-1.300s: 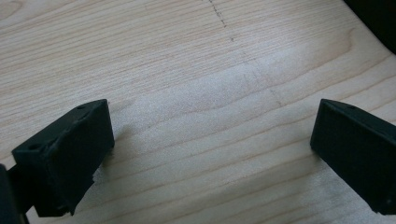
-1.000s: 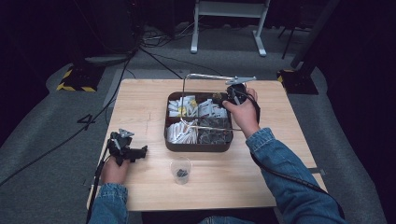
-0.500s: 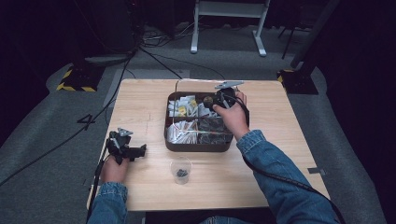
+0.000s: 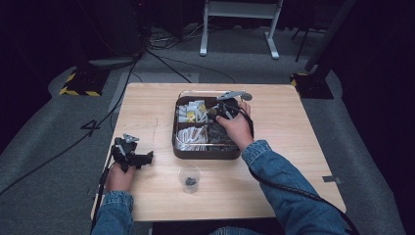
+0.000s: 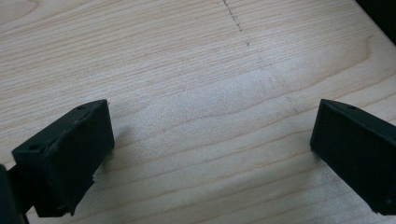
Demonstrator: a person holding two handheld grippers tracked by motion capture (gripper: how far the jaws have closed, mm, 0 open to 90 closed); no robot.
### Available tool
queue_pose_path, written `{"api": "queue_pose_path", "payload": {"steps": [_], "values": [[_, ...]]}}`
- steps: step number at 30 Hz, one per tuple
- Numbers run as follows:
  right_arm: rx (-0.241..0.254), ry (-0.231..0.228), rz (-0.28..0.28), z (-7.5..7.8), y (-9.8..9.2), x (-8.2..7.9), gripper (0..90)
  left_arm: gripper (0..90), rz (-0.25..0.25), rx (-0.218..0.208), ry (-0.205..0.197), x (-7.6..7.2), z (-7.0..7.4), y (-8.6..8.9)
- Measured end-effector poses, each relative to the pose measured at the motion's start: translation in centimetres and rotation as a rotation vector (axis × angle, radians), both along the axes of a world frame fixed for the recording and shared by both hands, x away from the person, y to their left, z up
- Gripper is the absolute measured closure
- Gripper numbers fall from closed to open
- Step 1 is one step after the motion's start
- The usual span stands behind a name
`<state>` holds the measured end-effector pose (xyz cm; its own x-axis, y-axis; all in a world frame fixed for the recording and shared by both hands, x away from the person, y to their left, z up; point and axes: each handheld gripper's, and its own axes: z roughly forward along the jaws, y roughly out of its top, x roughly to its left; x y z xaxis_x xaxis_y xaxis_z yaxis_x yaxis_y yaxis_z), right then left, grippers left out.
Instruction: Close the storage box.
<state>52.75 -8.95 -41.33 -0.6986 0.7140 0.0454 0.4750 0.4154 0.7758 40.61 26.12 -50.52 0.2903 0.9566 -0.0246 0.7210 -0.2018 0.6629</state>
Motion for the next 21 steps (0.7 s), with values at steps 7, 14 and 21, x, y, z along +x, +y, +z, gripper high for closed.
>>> {"api": "queue_pose_path", "payload": {"steps": [7, 14, 21], "values": [[-0.018, 0.008, -0.005, -0.8, 0.5, 0.0, 58.4, 0.0, 0.001, -0.002, 0.001, 0.0, 0.0, 0.0], [-0.031, 0.012, 0.005, -1.3, 1.2, -0.1, 58.4, 0.0, 0.000, -0.002, 0.004, 0.0, 0.0, 0.0], [-0.039, 0.018, -0.005, -1.7, 1.2, -0.2, 58.4, 0.0, 0.000, -0.002, 0.004, 0.0, 0.0, 0.0]]}}
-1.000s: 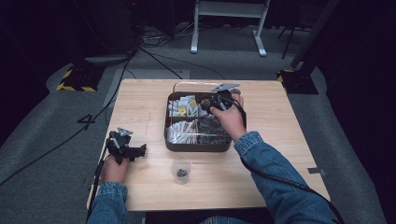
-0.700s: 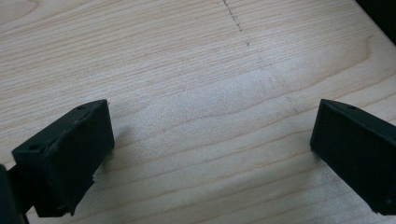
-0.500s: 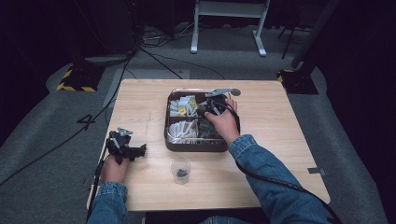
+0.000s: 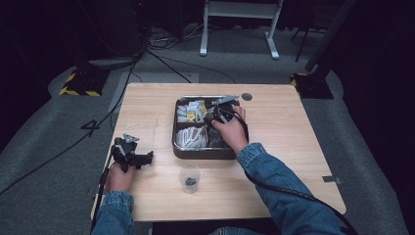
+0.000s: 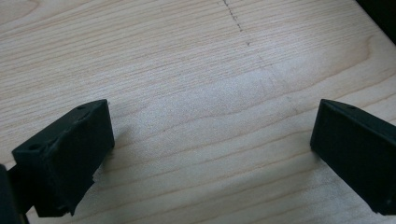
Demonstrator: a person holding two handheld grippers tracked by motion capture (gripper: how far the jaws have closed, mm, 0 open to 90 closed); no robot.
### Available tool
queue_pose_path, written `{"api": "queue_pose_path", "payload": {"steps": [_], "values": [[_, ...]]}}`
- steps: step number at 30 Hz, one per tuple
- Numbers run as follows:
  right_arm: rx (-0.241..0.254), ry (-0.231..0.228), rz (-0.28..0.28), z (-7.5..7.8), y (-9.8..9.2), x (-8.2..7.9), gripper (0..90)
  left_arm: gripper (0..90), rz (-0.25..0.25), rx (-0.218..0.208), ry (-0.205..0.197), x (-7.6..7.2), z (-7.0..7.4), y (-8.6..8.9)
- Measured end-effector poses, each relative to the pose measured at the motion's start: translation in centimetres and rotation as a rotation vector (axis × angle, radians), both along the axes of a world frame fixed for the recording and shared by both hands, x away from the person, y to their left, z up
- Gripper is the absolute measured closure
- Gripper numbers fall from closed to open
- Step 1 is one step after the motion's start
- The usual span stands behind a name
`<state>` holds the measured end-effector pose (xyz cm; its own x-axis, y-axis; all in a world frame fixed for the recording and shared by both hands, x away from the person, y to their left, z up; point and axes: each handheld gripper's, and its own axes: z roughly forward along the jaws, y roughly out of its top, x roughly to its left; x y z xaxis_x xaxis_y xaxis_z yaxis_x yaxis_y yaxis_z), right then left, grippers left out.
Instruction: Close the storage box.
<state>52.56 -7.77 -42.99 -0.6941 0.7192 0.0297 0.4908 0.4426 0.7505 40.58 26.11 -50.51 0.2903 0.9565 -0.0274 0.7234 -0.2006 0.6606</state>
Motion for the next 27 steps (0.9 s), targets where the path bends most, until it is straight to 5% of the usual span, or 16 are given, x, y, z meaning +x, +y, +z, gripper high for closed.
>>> {"api": "queue_pose_path", "payload": {"steps": [27], "values": [[0.016, 0.001, -0.003, -0.65, 0.09, -0.03, 52.6, 0.0, 0.000, 0.000, 0.000, 0.00, 0.00, 0.00]]}}
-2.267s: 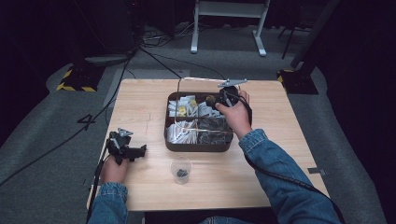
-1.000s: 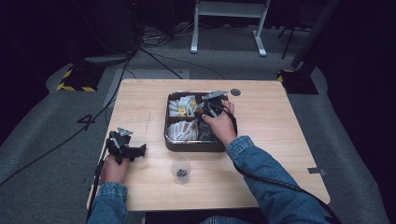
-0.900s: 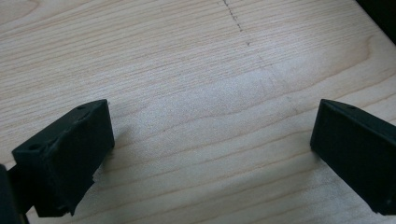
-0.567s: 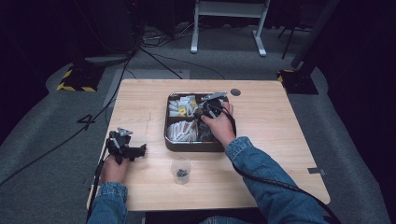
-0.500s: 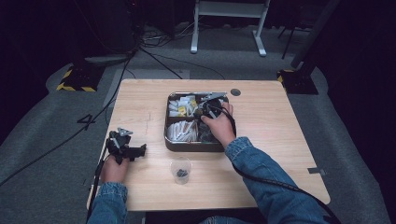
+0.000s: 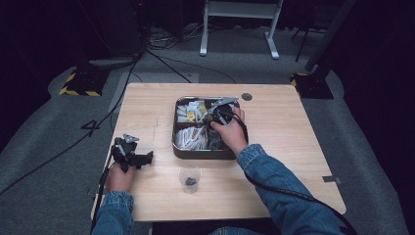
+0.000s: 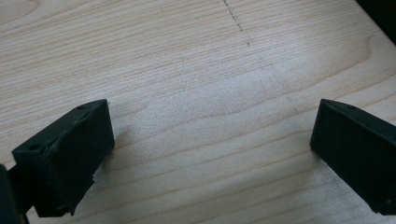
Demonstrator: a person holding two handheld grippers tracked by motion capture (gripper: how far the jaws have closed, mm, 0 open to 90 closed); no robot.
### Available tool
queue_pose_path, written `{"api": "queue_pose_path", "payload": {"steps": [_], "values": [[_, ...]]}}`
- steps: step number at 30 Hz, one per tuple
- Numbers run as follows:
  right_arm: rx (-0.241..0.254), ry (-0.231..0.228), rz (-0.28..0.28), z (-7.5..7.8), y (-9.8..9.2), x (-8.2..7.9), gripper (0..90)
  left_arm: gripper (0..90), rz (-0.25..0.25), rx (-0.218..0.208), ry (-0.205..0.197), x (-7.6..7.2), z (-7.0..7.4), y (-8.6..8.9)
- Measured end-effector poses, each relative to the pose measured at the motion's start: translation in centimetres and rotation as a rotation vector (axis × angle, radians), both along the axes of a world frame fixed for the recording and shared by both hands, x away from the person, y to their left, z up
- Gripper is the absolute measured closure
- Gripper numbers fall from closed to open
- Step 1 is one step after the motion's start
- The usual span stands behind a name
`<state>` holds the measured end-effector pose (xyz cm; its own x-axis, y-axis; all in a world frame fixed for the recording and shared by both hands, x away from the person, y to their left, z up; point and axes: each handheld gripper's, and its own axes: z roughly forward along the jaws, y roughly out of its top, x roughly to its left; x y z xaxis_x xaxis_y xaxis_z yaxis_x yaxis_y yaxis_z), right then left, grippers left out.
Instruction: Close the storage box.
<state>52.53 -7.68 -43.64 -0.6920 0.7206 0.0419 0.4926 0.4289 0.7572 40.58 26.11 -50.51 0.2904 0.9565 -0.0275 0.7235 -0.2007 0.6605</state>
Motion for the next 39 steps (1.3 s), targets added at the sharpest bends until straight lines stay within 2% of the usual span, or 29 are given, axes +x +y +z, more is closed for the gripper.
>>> {"api": "queue_pose_path", "payload": {"steps": [14, 22, 26, 31, 36, 39], "values": [[0.037, -0.018, -0.008, 0.6, -0.5, -0.2, 43.0, 0.0, 0.001, 0.000, -0.003, 0.0, 0.0, 0.0], [0.061, -0.054, 0.022, 2.6, -1.4, -1.0, 40.6, 0.0, 0.002, -0.001, -0.001, 0.0, 0.0, 0.0], [0.086, -0.086, 0.028, 4.2, -2.6, -1.7, 40.4, 0.0, 0.001, 0.001, -0.004, 0.0, 0.0, 0.0], [0.142, -0.124, 0.032, 6.0, -4.7, -2.8, 40.4, 0.0, 0.000, 0.002, -0.004, 0.0, 0.0, 0.0], [0.163, -0.148, 0.015, 7.1, -7.1, -3.6, 40.3, 0.0, 0.001, 0.002, -0.004, 0.0, 0.0, 0.0], [0.158, -0.179, 0.001, 7.3, -8.5, -3.9, 40.4, 0.0, 0.001, 0.002, -0.004, 0.0, 0.0, 0.0]]}}
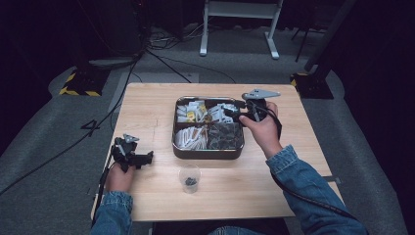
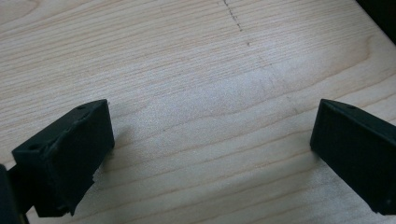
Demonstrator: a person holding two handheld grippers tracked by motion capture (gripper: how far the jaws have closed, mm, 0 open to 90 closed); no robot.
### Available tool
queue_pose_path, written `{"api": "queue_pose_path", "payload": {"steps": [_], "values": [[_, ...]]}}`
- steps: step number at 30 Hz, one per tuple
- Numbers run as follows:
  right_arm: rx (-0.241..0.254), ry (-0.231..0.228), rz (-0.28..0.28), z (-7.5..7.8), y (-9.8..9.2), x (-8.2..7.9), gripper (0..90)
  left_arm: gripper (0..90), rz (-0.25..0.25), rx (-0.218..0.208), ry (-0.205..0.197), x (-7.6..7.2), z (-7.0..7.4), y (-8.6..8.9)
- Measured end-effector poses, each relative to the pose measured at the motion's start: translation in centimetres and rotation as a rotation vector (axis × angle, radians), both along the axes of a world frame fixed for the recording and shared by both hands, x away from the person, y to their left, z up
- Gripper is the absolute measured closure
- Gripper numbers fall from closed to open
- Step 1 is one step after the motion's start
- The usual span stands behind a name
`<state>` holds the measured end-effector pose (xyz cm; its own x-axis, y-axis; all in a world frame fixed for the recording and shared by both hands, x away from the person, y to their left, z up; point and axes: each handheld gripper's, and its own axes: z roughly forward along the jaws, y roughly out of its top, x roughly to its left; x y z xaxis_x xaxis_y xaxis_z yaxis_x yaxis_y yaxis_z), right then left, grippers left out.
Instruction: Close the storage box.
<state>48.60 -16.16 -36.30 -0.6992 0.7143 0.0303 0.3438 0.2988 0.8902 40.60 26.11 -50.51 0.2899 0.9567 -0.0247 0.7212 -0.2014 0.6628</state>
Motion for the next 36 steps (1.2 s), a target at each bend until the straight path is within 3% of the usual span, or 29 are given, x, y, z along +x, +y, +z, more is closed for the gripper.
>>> {"api": "queue_pose_path", "payload": {"steps": [5, 10, 16, 28, 30, 36], "values": [[0.008, 0.001, -0.030, 0.2, -2.5, -0.4, 40.2, 0.0, 0.000, 0.000, 0.000, 0.0, 0.0, 0.0], [-0.013, 0.024, -0.046, -0.1, -4.7, -0.8, 39.0, 0.0, 0.000, 0.001, 0.000, 0.0, 0.0, 0.0], [-0.064, 0.011, -0.072, -1.1, -7.2, -1.4, 38.7, 0.0, -0.001, 0.000, 0.000, 0.0, 0.0, 0.0], [-0.048, 0.015, -0.140, -3.9, -11.8, -2.8, 37.0, 0.0, -0.004, -0.001, 0.004, 0.0, 0.0, 0.0], [-0.072, 0.028, -0.153, -4.5, -12.5, -2.6, 37.0, 0.0, -0.004, -0.001, 0.004, -0.1, 0.0, 0.0], [-0.083, 0.041, -0.179, -5.5, -14.1, -3.4, 36.6, 0.0, -0.004, -0.001, 0.004, -0.1, 0.0, 0.0]]}}
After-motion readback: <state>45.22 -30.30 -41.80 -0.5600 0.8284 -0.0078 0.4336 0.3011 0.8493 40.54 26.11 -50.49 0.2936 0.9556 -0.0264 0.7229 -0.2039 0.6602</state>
